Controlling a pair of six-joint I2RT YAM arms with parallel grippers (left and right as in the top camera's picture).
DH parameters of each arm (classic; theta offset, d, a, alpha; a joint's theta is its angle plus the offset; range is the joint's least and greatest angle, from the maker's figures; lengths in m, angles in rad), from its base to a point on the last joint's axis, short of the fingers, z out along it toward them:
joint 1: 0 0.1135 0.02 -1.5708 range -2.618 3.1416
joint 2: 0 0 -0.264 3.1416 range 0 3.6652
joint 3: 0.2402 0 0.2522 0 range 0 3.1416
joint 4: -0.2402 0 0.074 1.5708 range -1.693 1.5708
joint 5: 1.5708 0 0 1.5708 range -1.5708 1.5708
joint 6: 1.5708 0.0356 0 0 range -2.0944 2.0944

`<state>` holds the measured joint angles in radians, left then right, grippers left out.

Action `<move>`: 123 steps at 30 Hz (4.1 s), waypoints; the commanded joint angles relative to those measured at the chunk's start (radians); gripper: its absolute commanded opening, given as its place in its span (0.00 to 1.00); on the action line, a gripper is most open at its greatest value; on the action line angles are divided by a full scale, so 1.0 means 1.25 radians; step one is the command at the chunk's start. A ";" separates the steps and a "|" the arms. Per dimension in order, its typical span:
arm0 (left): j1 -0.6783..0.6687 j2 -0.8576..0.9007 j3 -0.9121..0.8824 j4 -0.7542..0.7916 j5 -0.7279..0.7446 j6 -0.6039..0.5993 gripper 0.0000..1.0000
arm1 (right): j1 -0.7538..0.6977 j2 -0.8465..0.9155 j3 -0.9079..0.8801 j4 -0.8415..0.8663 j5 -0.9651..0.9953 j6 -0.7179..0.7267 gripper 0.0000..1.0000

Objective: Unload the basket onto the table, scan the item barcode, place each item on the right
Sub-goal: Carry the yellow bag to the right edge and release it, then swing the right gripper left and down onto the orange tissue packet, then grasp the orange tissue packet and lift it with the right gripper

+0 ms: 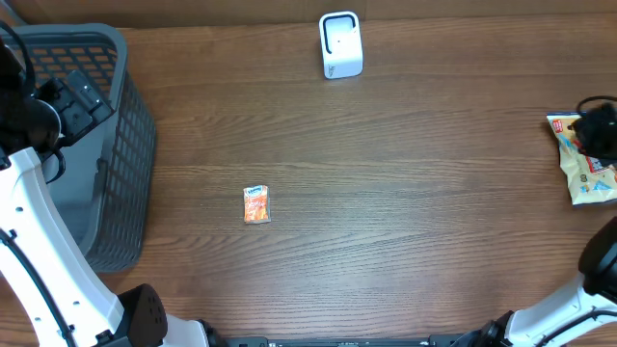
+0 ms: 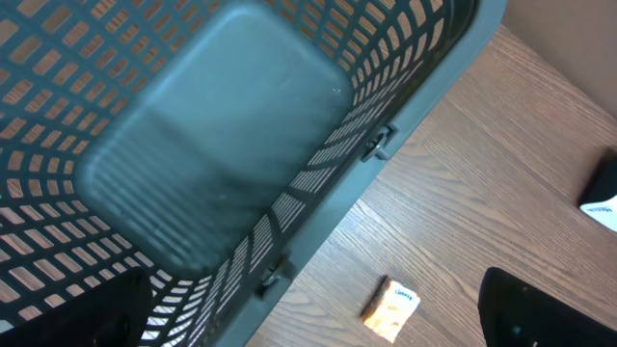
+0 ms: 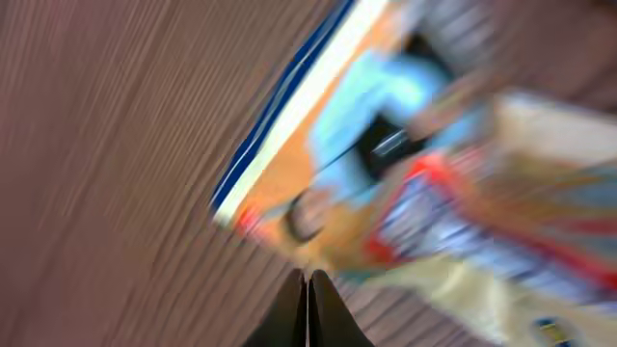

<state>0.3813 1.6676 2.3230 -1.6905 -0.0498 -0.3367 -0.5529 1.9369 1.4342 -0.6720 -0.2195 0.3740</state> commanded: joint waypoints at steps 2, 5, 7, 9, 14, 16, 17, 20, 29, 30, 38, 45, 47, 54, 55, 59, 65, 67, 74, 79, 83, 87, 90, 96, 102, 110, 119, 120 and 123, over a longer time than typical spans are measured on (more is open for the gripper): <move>-0.002 0.000 -0.002 0.001 -0.008 0.009 1.00 | 0.039 -0.004 0.000 -0.033 0.096 -0.033 0.04; -0.002 0.000 -0.002 0.001 -0.008 0.009 1.00 | 0.043 -0.002 -0.043 -0.032 0.281 0.091 0.07; -0.002 0.000 -0.002 0.001 -0.008 0.009 1.00 | 0.027 -0.002 -0.063 -0.013 0.292 0.106 0.07; -0.002 0.000 -0.002 0.001 -0.008 0.009 1.00 | 0.003 0.003 -0.074 0.018 0.292 0.105 0.13; -0.002 0.000 -0.002 0.001 -0.008 0.009 1.00 | -0.045 0.015 -0.074 0.096 0.301 0.035 0.16; -0.002 0.000 -0.002 0.001 -0.008 0.009 1.00 | -0.059 0.015 -0.072 0.119 0.301 0.002 0.17; -0.002 0.000 -0.002 0.001 -0.008 0.009 1.00 | -0.062 0.015 -0.072 0.125 0.301 -0.007 0.15; -0.002 0.000 -0.002 0.001 -0.008 0.009 1.00 | -0.064 0.007 -0.066 0.136 0.273 -0.007 0.08; -0.002 0.000 -0.002 0.001 -0.008 0.009 1.00 | 0.005 -0.109 0.029 0.129 -0.465 -0.027 0.85; -0.002 0.000 -0.002 0.001 -0.008 0.009 1.00 | 0.017 -0.112 0.029 0.129 -0.508 -0.027 0.91; -0.002 0.000 -0.002 0.001 -0.008 0.009 1.00 | 0.384 -0.113 0.018 -0.042 -0.553 -0.093 1.00; -0.002 0.000 -0.002 0.001 -0.008 0.009 1.00 | 0.781 -0.108 -0.008 -0.053 -0.216 0.017 1.00; -0.002 0.000 -0.002 0.001 -0.007 0.009 1.00 | 0.886 -0.100 -0.009 -0.047 -0.060 0.119 1.00; -0.002 0.000 -0.002 0.001 -0.008 0.009 1.00 | 1.103 0.005 -0.010 0.114 0.038 0.223 0.69; -0.002 0.000 -0.002 0.001 -0.008 0.009 1.00 | 1.114 0.023 -0.010 0.132 0.038 0.233 0.67; -0.002 0.000 -0.002 0.001 -0.008 0.009 1.00 | 1.146 0.090 -0.010 0.169 0.034 0.249 0.62; -0.002 0.000 -0.002 0.001 -0.008 0.009 1.00 | 1.155 0.124 -0.010 0.162 0.027 0.270 0.52; -0.002 0.000 -0.002 0.001 -0.008 0.009 1.00 | 1.155 0.124 -0.010 0.163 0.026 0.270 0.48; -0.002 0.000 -0.002 0.001 -0.008 0.009 1.00 | 1.179 0.158 -0.010 0.190 0.005 0.276 0.49; -0.002 0.000 -0.002 0.001 -0.008 0.009 1.00 | 1.167 0.169 -0.006 0.133 0.060 0.276 0.28; -0.002 0.000 -0.002 0.001 -0.008 0.009 1.00 | 1.121 0.158 0.043 0.018 0.091 0.252 0.26; -0.002 0.000 -0.002 0.001 -0.008 0.009 1.00 | 1.033 0.148 0.110 -0.141 0.061 0.083 0.21; -0.002 0.000 -0.002 0.001 -0.008 0.009 1.00 | 0.964 0.148 0.112 -0.202 0.016 -0.031 0.20; -0.002 0.000 -0.002 0.001 -0.008 0.009 1.00 | 0.815 0.148 0.112 -0.229 -0.179 -0.179 0.32; -0.002 0.000 -0.002 0.001 -0.008 0.009 1.00 | 0.804 0.148 0.112 -0.206 -0.234 -0.296 0.36; -0.002 0.000 -0.002 0.001 -0.008 0.009 1.00 | 0.806 0.148 0.113 -0.176 -0.124 -0.425 0.43; -0.002 0.000 -0.002 0.001 -0.008 0.009 1.00 | 0.808 0.152 0.110 -0.124 -0.125 -0.507 0.43; -0.002 0.000 -0.002 0.001 -0.008 0.009 1.00 | 0.808 0.155 0.110 -0.123 -0.125 -0.507 0.42; -0.002 0.000 -0.002 0.001 -0.008 0.009 1.00 | 0.813 0.174 0.110 -0.131 -0.149 -0.507 0.42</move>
<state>0.3813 1.6676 2.3230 -1.6905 -0.0502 -0.3367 0.4538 2.1296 1.5558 -0.8322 -0.3847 -0.2371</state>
